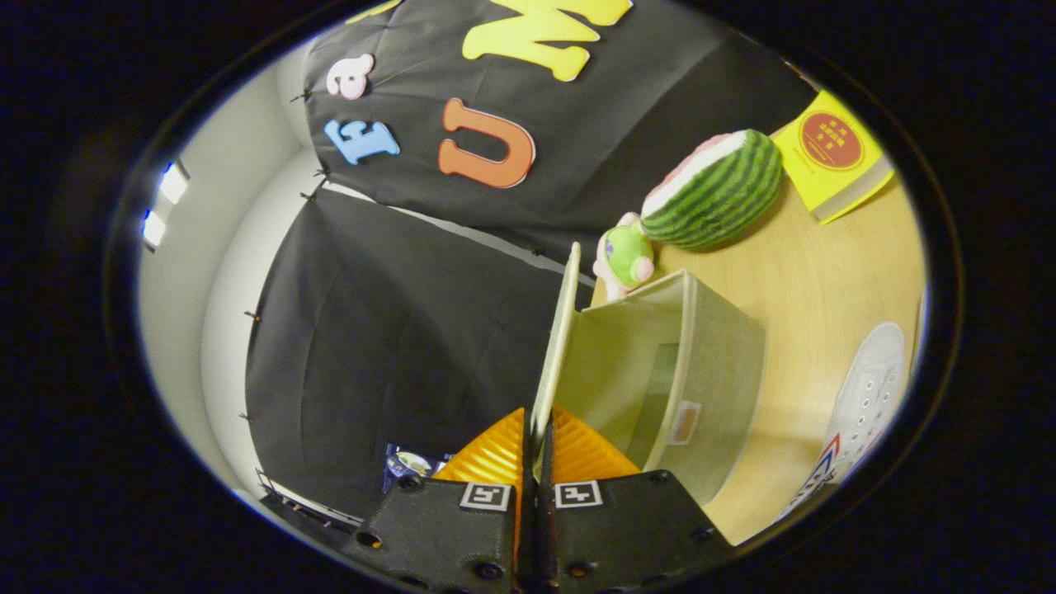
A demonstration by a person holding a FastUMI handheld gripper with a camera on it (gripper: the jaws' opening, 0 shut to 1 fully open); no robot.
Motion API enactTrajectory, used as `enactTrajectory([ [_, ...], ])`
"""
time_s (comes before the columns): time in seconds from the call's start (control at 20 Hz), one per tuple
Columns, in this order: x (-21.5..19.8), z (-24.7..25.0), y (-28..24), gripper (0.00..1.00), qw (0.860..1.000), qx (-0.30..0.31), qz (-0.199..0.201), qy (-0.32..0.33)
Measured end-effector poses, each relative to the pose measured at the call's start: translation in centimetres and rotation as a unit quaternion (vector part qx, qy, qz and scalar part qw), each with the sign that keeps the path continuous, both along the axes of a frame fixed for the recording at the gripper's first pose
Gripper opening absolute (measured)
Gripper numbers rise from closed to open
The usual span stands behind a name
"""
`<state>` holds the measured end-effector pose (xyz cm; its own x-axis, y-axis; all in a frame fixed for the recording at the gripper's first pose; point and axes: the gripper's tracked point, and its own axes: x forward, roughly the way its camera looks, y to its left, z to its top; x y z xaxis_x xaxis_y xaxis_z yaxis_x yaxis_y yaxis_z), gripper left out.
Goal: Open the storage box then place both shoes into the box .Put the left shoe in first, then the right shoe, with the right side of both shoes facing outward in a uniform manner.
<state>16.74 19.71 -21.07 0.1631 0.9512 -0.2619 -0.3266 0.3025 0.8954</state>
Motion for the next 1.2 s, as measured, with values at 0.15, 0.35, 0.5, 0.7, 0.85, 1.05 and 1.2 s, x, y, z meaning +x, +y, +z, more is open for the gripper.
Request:
enactTrajectory([
  [0.15,-0.3,2.1,1.8,0.06,1.0,-0.005,-0.015,-0.007],
  [0.35,-1.8,4.8,5.9,0.06,0.999,-0.006,-0.019,-0.029],
  [0.5,-2.4,6.1,9.1,0.06,0.998,-0.012,-0.031,-0.047],
  [0.7,-3.6,6.7,13.6,0.06,0.997,-0.015,-0.033,-0.071],
  [0.85,-3.9,6.6,16.4,0.08,0.995,-0.023,-0.036,-0.092],
  [1.05,-5.1,6.5,19.8,0.26,0.991,-0.037,-0.03,-0.125],
  [1.2,-6.4,5.4,21.5,0.71,0.986,-0.068,-0.013,-0.15],
])
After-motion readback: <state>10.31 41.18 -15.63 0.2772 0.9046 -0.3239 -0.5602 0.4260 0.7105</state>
